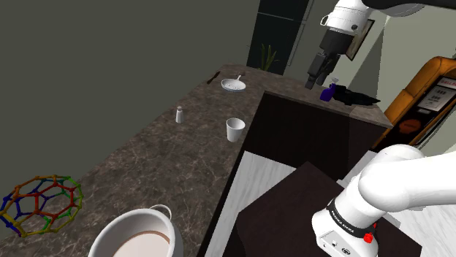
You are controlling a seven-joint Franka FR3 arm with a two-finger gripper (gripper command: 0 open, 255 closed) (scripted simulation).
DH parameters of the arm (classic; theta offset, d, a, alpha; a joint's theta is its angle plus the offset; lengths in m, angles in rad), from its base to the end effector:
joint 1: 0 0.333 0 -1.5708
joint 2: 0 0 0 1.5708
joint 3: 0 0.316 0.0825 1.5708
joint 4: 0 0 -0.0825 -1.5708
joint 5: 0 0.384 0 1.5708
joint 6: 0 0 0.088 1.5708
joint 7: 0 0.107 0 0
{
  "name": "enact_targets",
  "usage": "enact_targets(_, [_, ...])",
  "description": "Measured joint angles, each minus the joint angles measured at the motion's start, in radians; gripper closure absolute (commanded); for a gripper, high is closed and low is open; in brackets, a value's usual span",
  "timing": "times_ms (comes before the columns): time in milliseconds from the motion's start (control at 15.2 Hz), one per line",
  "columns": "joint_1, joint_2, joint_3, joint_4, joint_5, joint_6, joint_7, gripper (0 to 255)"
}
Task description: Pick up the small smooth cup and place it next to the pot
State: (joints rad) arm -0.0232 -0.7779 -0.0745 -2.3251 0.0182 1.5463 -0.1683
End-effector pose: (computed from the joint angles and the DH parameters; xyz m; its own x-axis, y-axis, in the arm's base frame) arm 0.3054 -0.0354 0.5998 0.9957 0.0920 0.0096 0.0924 -0.9933 -0.0698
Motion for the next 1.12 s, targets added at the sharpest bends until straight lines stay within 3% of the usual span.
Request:
enact_targets(396, [0.001,0.088,-0.039,-0.040,-0.007,0.124,-0.050,0])
enact_targets(1122, [0.020,0.439,-0.150,-0.014,0.027,0.435,-0.217,0])
